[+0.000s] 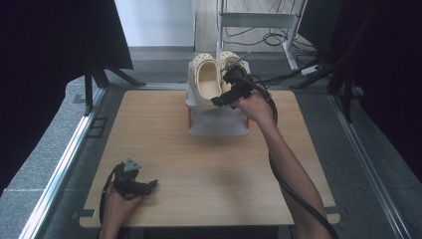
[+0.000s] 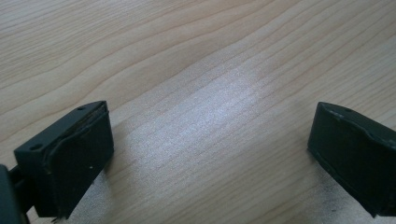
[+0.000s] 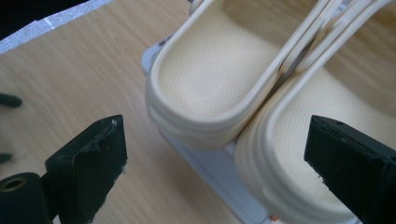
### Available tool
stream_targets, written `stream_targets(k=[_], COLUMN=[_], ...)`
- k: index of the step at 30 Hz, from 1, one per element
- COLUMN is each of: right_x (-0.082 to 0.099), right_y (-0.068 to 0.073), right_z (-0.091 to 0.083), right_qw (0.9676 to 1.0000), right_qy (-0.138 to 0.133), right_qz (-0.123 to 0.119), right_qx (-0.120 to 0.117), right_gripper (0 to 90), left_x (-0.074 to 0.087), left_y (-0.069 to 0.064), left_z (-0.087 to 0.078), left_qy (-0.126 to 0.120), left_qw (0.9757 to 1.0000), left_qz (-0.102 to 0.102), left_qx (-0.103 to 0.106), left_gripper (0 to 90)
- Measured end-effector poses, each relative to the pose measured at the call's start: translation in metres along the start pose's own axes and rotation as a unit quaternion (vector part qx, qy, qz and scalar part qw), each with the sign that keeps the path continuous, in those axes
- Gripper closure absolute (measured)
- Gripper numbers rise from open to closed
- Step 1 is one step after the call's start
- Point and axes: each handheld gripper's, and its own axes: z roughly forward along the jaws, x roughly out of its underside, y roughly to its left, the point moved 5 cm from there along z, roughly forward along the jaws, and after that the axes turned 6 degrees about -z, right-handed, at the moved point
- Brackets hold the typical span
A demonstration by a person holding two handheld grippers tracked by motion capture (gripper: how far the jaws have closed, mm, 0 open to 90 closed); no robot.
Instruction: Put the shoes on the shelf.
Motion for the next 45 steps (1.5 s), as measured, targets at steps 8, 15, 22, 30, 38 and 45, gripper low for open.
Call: stream_targets(k=[8,15,22,30,38,45], right_x=[0.032,0.054,0.080,0.113,0.140,0.164], right_y=[0.011,0.019,0.021,0.019,0.017,0.017], right_z=[-0.008,-0.014,-0.020,-0.031,-0.046,-0.054], right_qw=[0.9997,0.9993,0.9991,0.9991,0.9991,0.9993], right_qy=[-0.005,-0.016,-0.026,-0.032,-0.037,-0.035], right_qz=[-0.007,-0.008,-0.007,-0.001,0.005,0.006], right_qx=[-0.021,-0.033,-0.031,-0.027,-0.021,-0.013], right_gripper=[3.0,2.4,2.4,3.0,4.1,3.9], left_x=[0.000,0.000,0.000,0.000,0.000,0.000], left_y=[0.000,0.000,0.000,0.000,0.000,0.000], left_z=[0.000,0.000,0.000,0.000,0.000,0.000], left_qy=[-0.002,-0.001,-0.002,-0.002,-0.001,-0.001], left_qw=[1.0000,1.0000,1.0000,1.0000,1.0000,1.0000], left_qz=[0.001,0.001,0.001,0.001,0.001,0.001], left_qx=[-0.001,-0.001,-0.001,-0.001,-0.001,-0.001], left_gripper=[0.0,0.0,0.0,0.0,0.1,0.0])
